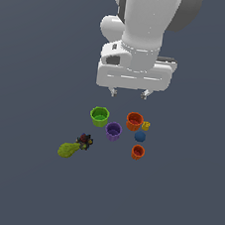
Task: Pick up a designated object from a clutter of objects.
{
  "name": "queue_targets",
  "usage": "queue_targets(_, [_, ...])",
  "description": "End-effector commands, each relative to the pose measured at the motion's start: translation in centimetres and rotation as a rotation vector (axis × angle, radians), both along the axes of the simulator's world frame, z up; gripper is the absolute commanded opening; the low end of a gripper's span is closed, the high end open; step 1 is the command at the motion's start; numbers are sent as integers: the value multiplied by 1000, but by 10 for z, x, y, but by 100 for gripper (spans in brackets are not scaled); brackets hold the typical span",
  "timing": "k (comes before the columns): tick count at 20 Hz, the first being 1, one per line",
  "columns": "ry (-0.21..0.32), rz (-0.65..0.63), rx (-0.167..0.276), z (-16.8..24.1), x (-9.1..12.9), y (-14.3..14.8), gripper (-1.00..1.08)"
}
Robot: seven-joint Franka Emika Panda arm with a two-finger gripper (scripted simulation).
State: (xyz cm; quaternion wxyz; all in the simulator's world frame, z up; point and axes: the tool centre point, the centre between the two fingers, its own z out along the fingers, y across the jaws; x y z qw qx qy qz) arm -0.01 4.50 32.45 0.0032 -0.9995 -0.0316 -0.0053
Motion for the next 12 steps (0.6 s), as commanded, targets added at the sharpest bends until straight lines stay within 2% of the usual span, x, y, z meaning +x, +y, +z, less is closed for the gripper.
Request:
queue_targets(1, [0,0,0,0,0,0,28])
queue_targets(7, [-25,15,-3,7,6,8,28])
queue_targets(12, [-27,19,-3,6,6,8,28])
